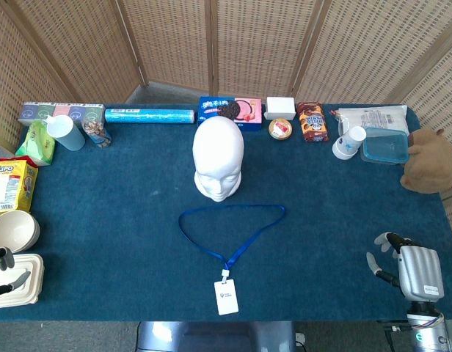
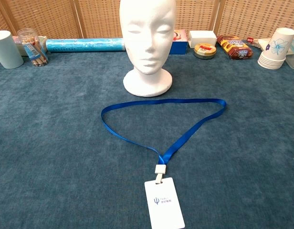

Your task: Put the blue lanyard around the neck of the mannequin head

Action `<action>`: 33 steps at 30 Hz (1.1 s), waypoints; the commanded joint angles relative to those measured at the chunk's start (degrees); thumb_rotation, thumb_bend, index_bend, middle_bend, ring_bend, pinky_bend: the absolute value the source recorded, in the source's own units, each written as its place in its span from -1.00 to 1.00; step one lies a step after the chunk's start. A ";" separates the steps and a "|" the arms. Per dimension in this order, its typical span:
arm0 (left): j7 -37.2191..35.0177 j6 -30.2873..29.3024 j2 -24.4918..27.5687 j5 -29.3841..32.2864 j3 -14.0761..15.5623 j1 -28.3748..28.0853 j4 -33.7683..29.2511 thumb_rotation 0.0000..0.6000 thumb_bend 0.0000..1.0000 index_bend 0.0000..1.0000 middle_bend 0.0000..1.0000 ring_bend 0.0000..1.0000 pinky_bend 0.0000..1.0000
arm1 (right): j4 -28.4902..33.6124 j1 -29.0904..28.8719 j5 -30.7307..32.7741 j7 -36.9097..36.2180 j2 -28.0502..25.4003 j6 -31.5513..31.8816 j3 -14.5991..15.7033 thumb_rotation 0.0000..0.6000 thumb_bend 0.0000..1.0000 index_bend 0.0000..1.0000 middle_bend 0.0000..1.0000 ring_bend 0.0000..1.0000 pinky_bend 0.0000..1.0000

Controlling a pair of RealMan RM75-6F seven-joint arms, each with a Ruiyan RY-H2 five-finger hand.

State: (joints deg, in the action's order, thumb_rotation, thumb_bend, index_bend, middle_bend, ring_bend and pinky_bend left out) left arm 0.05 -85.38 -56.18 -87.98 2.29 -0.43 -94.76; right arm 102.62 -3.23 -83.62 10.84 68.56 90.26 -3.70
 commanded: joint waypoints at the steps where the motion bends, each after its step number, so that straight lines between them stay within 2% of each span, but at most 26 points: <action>1: -0.04 0.05 -0.08 -0.09 -0.04 -0.07 0.08 0.46 -0.61 0.21 0.22 0.06 -0.40 | 0.12 0.07 0.05 -0.02 -0.07 -0.31 0.04 0.53 -0.26 -0.07 0.09 0.19 0.24; 11: 0.15 -0.70 0.58 -1.72 -1.00 -1.14 -0.52 0.47 -0.61 0.21 0.23 0.06 -0.40 | 3.99 -1.60 -1.12 -1.77 -1.52 -2.46 -1.26 0.53 -0.26 -0.07 0.09 0.20 0.24; 19: 1.54 1.84 2.32 -2.85 -1.29 -3.41 -2.90 0.47 -0.61 0.21 0.23 0.06 -0.40 | 10.52 -7.60 3.99 1.36 -1.55 -11.50 -4.36 0.54 -0.26 -0.07 0.10 0.22 0.25; 22: 2.41 2.89 2.99 -3.13 -1.38 -4.29 -4.26 0.48 -0.61 0.21 0.22 0.06 -0.40 | 11.85 -9.85 6.13 4.52 0.07 -13.45 -5.71 0.54 -0.26 -0.07 0.15 0.31 0.36; 25: 3.30 3.55 3.18 -3.19 -1.68 -5.03 -4.77 0.47 -0.61 0.21 0.22 0.06 -0.40 | 12.12 -12.53 8.95 10.58 3.06 -14.87 -7.12 0.54 -0.26 -0.07 0.25 0.51 0.56; 30: 4.21 4.93 3.04 -2.85 -2.14 -6.29 -4.82 0.46 -0.61 0.21 0.22 0.06 -0.40 | 12.76 -17.34 17.16 20.66 8.26 -16.86 -9.65 0.54 -0.27 -0.07 0.50 0.90 0.90; 33: 4.33 5.84 2.74 -2.61 -2.42 -7.10 -4.87 0.47 -0.61 0.21 0.22 0.06 -0.40 | 11.44 -20.41 22.01 25.60 11.86 -17.46 -10.95 0.54 -0.32 -0.11 0.65 1.00 1.00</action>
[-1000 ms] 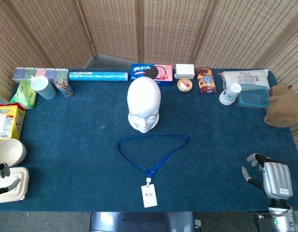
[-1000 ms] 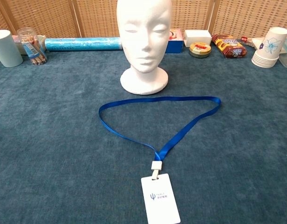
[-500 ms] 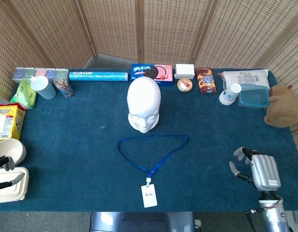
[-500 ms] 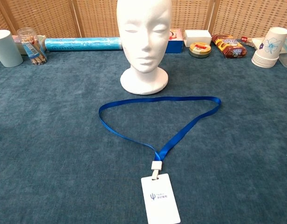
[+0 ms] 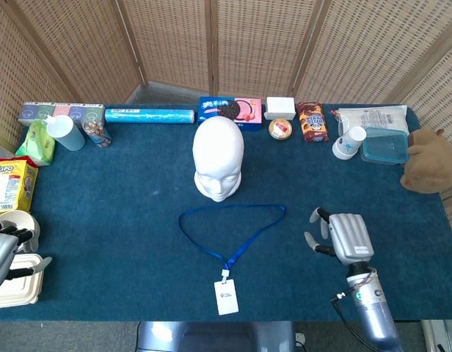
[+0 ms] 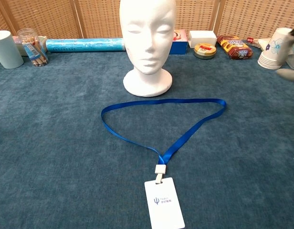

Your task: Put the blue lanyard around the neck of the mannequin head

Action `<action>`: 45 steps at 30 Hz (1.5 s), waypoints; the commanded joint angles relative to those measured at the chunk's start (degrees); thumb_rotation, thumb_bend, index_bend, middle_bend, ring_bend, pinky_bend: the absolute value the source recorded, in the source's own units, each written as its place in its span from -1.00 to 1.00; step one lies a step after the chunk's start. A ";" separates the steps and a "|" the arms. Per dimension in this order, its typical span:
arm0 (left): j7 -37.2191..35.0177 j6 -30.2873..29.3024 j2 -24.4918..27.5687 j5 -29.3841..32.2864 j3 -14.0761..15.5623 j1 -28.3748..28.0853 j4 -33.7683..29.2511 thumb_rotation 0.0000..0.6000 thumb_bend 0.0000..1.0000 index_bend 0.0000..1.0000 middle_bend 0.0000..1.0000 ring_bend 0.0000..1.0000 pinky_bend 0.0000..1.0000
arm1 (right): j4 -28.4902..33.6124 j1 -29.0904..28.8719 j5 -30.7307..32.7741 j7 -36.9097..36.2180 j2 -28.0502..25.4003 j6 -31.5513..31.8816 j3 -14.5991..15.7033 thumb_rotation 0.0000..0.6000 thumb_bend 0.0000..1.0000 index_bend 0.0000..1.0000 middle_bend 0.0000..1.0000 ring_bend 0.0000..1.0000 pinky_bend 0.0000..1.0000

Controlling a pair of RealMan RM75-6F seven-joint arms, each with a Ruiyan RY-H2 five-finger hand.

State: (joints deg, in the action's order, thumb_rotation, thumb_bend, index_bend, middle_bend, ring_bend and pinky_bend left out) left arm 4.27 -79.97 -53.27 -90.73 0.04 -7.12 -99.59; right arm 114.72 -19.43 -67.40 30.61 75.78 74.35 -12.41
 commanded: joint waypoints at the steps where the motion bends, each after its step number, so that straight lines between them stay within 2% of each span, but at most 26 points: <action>1: 0.17 0.62 -0.24 0.10 -0.24 -0.63 -0.08 0.47 -0.61 0.21 0.22 0.06 -0.40 | -1.08 -5.04 6.98 7.00 5.66 -1.66 -2.51 0.54 -0.33 -0.12 0.68 1.00 1.00; 8: 0.83 1.25 -0.42 -0.38 -1.00 -2.14 -0.26 0.46 -0.61 0.21 0.22 0.06 -0.40 | -5.15 -10.26 14.59 12.51 11.65 -2.11 -4.61 0.54 -0.36 -0.13 0.93 1.00 1.00; 10: 1.01 1.65 -0.60 -0.39 -1.65 -3.06 -0.28 0.46 -0.61 0.21 0.22 0.06 -0.40 | -8.22 -12.80 17.81 14.30 14.70 -2.66 -5.71 0.54 -0.36 -0.12 0.95 1.00 1.00; 16: 1.41 2.43 -0.74 -0.65 -2.08 -4.40 -0.53 0.48 -0.61 0.21 0.23 0.06 -0.40 | -12.59 -16.45 22.64 16.78 18.52 -2.07 -6.74 0.55 -0.36 -0.08 0.99 1.00 1.00; 34: 1.80 2.88 -1.02 0.67 -1.86 -5.09 -0.58 0.47 -0.61 0.21 0.22 0.06 -0.40 | -24.30 -22.67 30.02 18.51 22.38 -5.08 -6.61 0.55 -0.36 -0.06 0.99 1.00 1.00; 45: 1.70 2.64 -1.08 1.50 -1.50 -4.79 -0.22 0.47 -0.61 0.21 0.23 0.06 -0.40 | -29.23 -25.01 32.57 18.13 23.73 -7.07 -6.40 0.55 -0.36 -0.05 0.99 1.00 1.00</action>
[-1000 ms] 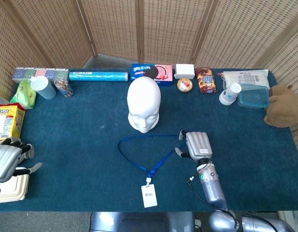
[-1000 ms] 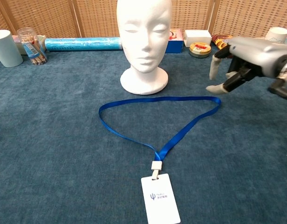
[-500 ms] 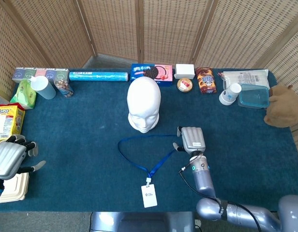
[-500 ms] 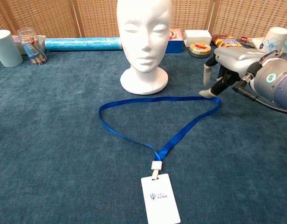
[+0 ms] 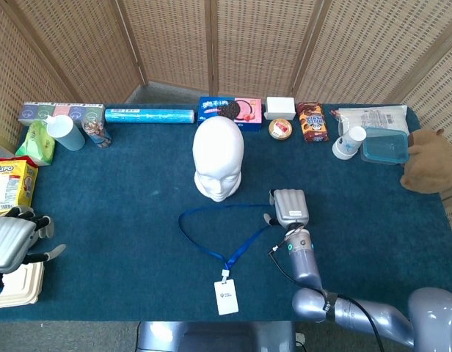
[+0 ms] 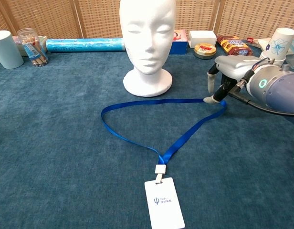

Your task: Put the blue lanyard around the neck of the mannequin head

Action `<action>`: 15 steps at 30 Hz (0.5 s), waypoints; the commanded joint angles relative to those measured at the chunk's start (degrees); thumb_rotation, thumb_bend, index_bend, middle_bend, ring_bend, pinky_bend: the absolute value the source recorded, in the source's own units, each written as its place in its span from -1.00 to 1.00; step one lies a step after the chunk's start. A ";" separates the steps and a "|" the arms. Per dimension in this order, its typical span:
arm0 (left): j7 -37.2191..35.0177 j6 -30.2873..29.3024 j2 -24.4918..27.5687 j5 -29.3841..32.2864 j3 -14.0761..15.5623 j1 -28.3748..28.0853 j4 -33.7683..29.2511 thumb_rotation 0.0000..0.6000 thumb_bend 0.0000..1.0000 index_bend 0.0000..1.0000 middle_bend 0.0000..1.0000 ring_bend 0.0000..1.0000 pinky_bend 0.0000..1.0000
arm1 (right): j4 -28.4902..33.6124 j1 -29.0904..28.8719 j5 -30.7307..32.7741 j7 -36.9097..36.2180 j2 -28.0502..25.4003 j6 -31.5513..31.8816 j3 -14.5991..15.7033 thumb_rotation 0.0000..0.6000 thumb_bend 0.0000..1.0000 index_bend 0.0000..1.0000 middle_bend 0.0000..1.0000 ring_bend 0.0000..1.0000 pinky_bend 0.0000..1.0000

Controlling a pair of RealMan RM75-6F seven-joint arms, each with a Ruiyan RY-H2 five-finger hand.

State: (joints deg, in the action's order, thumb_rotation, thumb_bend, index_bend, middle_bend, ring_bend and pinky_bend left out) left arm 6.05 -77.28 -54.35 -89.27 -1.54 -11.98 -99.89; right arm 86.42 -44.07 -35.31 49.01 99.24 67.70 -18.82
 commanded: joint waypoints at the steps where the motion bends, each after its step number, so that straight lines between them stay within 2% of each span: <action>1: -0.15 -0.09 -0.01 0.00 0.15 0.10 0.14 0.47 -0.61 0.21 0.22 0.06 -0.40 | -1.32 -0.51 0.56 -0.40 0.37 -0.52 0.05 0.55 -0.36 -0.05 0.99 1.00 1.00; 15: -0.76 0.16 -0.52 0.52 0.95 0.48 1.18 0.47 -0.61 0.21 0.22 0.06 -0.40 | -7.04 -2.17 0.93 -1.03 1.82 -2.14 1.27 0.54 -0.36 -0.04 0.99 1.00 1.00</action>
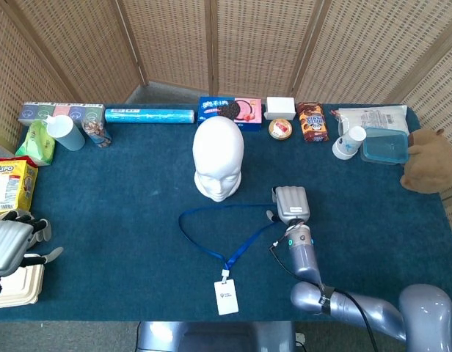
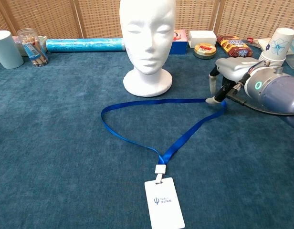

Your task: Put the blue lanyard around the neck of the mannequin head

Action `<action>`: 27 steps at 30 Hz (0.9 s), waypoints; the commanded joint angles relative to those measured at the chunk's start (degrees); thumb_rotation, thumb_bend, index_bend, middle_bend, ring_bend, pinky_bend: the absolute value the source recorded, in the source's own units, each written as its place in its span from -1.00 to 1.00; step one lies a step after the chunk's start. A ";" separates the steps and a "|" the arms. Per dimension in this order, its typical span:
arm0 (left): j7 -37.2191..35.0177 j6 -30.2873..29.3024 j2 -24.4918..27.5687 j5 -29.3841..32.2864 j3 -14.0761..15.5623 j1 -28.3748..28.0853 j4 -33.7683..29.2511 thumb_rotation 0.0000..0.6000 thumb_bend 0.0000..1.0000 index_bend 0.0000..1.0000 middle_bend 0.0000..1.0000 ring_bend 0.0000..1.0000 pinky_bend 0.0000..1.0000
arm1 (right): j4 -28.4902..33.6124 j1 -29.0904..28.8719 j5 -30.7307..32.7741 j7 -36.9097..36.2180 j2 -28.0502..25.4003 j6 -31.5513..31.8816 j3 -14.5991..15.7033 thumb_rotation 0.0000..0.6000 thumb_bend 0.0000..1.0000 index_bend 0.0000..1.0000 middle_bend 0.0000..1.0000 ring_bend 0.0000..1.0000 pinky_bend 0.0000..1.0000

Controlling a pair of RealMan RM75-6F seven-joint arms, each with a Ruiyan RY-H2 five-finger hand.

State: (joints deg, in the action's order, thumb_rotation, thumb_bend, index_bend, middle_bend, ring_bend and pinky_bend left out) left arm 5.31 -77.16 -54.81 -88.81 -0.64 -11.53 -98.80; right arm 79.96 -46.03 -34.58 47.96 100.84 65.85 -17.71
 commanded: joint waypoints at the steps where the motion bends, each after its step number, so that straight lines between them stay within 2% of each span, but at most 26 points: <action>1: -0.01 0.09 -0.08 0.10 0.10 0.03 0.14 0.48 -0.61 0.21 0.22 0.06 -0.40 | -0.82 -0.28 0.33 -0.01 0.30 -0.41 0.18 0.54 -0.36 -0.03 0.99 1.00 1.00; 27: -0.34 -0.32 -0.27 0.26 0.35 0.18 0.70 0.48 -0.61 0.21 0.22 0.06 -0.40 | -5.99 -1.47 3.35 0.46 1.71 -2.36 0.86 0.56 -0.19 0.00 0.99 1.00 1.00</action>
State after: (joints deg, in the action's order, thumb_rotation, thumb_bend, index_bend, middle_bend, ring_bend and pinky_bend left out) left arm 4.96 -77.48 -55.09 -88.56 -0.29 -11.35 -98.09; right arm 74.01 -47.49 -31.27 48.40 102.51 63.51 -16.88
